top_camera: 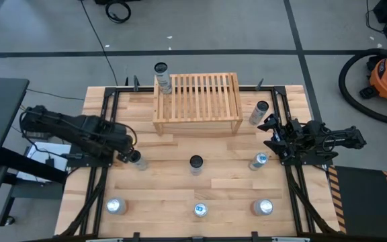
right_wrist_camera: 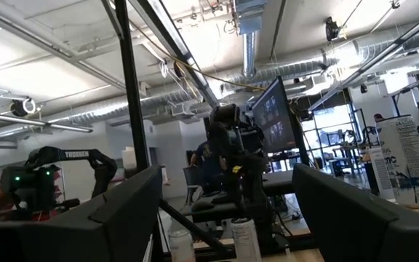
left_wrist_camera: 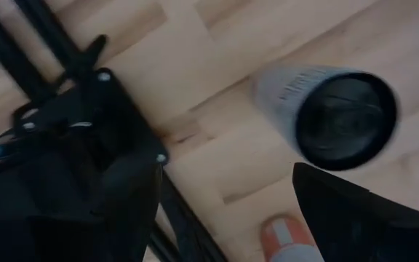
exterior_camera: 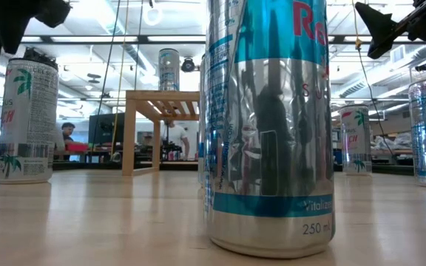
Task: Place canned beverage on shelf
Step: Put the white-pink soda can on the shelf aligned with the other white-pink soda can
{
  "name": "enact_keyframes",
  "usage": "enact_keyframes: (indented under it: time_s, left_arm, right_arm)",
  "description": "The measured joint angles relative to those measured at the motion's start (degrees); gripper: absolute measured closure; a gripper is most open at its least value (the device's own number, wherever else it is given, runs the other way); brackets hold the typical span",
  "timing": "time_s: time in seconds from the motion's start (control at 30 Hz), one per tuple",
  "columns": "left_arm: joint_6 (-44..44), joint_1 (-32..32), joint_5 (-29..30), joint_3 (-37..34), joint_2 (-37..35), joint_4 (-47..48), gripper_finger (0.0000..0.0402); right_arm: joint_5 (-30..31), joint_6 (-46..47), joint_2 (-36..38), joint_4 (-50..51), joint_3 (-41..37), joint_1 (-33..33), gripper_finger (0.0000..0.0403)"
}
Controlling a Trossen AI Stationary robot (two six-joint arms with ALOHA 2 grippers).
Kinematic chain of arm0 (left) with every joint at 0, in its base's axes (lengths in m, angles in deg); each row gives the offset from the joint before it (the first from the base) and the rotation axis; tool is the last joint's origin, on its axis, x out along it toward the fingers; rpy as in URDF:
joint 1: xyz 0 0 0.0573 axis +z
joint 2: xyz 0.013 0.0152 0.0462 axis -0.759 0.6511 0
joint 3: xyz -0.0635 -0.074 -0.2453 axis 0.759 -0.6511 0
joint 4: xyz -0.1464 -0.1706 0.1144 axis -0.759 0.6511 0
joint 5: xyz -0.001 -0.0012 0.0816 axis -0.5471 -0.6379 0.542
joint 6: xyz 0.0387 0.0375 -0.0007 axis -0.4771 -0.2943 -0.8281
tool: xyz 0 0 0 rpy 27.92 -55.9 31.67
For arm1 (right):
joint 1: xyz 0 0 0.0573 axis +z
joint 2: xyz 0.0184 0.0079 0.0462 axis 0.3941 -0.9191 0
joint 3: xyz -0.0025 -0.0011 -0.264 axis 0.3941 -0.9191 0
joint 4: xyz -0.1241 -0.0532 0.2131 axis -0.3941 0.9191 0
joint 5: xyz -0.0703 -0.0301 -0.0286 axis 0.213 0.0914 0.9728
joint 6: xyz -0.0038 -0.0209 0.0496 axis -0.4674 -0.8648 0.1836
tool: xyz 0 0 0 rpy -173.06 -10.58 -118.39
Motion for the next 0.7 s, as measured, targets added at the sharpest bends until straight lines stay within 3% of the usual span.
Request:
enact_keyframes:
  time_s: [0.2, 0.4, 0.7]
  left_arm:
    - [2.57, -4.95, -0.29, 0.00, 0.07, -5.91, 0.0090]
    - [8.00, -9.35, -0.20, 0.00, 0.09, -6.14, 0.0090]
    - [6.86, -6.45, 2.19, 0.00, 2.73, -7.95, 0.0090]
  right_arm:
    - [0.00, -0.02, 0.00, 0.07, 0.02, 0.00, 0.0085]
    - [0.01, -0.04, 0.00, 0.37, 0.00, 0.00, 0.0085]
    - [0.02, -0.04, 0.00, 0.37, 0.00, 0.00, 0.0085]
